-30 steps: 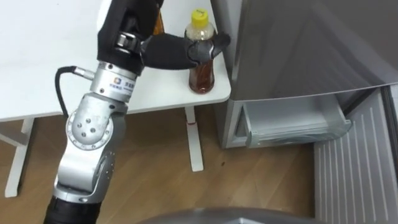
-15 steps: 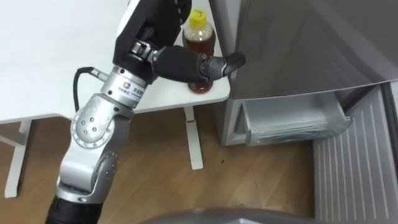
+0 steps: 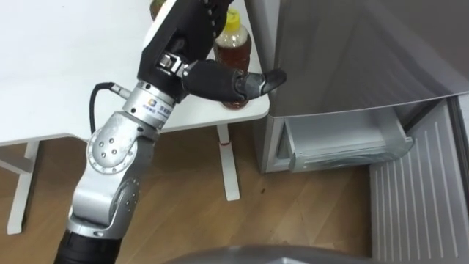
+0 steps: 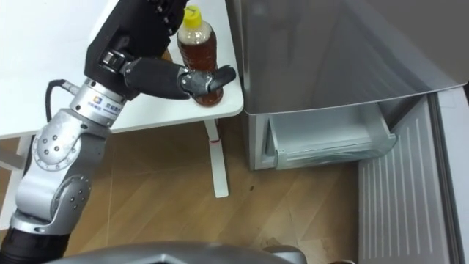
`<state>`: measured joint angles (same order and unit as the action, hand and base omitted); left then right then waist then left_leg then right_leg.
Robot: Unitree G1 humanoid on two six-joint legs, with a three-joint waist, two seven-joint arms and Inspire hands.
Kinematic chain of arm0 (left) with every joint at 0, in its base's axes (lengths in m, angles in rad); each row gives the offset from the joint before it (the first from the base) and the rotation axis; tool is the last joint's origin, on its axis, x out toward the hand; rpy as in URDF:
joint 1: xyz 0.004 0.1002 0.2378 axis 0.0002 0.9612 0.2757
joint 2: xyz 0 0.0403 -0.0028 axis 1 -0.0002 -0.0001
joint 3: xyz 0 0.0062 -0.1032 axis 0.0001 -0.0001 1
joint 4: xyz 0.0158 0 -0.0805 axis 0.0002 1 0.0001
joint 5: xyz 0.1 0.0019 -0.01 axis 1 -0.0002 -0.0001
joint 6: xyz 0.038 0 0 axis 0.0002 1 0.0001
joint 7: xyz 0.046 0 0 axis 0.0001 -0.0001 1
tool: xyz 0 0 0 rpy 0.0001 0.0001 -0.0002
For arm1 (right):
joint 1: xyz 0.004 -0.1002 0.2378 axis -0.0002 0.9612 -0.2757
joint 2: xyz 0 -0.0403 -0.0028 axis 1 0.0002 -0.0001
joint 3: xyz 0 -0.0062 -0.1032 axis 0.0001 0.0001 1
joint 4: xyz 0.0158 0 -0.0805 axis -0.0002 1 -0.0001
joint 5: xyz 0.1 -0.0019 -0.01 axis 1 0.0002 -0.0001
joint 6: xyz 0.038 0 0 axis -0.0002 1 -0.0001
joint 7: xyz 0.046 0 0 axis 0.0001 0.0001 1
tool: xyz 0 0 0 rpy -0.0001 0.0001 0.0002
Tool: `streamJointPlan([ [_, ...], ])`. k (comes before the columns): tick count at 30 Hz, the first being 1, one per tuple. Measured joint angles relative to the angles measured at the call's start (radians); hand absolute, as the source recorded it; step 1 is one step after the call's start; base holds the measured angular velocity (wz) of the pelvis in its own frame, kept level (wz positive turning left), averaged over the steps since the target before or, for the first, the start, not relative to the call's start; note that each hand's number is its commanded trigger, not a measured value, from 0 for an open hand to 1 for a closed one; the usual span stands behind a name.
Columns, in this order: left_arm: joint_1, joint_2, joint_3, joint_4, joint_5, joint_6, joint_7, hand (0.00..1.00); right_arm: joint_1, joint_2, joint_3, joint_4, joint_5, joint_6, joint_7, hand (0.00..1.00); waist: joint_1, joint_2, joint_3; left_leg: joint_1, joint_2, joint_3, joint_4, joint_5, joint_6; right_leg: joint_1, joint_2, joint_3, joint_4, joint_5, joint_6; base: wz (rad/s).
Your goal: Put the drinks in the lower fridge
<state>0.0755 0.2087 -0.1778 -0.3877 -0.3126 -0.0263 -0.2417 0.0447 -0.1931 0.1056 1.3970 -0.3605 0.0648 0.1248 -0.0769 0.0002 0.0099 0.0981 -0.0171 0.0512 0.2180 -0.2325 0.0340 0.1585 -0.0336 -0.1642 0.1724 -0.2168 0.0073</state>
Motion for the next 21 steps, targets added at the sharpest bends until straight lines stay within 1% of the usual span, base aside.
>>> streamJointPlan([
  [5,0.000,0.000,0.003,-0.005,0.000,-0.001,0.015,0.00,-0.004,0.000,0.000,0.000,0.002,-0.003,-0.002,0.00,0.001,-0.007,0.0004,0.000,0.000,0.001,-0.001,0.000,0.000,0.000,0.000,0.000,-0.002,0.000,0.000,0.00],
  [10,0.000,0.000,0.006,-0.005,0.000,-0.001,0.016,0.00,-0.005,0.003,0.000,0.000,0.001,-0.003,-0.003,0.00,0.001,-0.013,0.0035,-0.001,0.000,0.001,-0.002,0.000,0.000,0.000,0.000,0.001,-0.005,0.000,0.000,0.00],
  [21,0.000,0.000,0.006,-0.005,0.001,-0.001,0.037,0.00,-0.005,0.004,0.002,0.000,0.000,-0.010,-0.012,0.00,0.000,-0.016,0.0048,-0.004,0.000,0.000,-0.001,0.000,0.000,0.002,0.000,0.001,-0.003,0.000,0.000,0.00],
])
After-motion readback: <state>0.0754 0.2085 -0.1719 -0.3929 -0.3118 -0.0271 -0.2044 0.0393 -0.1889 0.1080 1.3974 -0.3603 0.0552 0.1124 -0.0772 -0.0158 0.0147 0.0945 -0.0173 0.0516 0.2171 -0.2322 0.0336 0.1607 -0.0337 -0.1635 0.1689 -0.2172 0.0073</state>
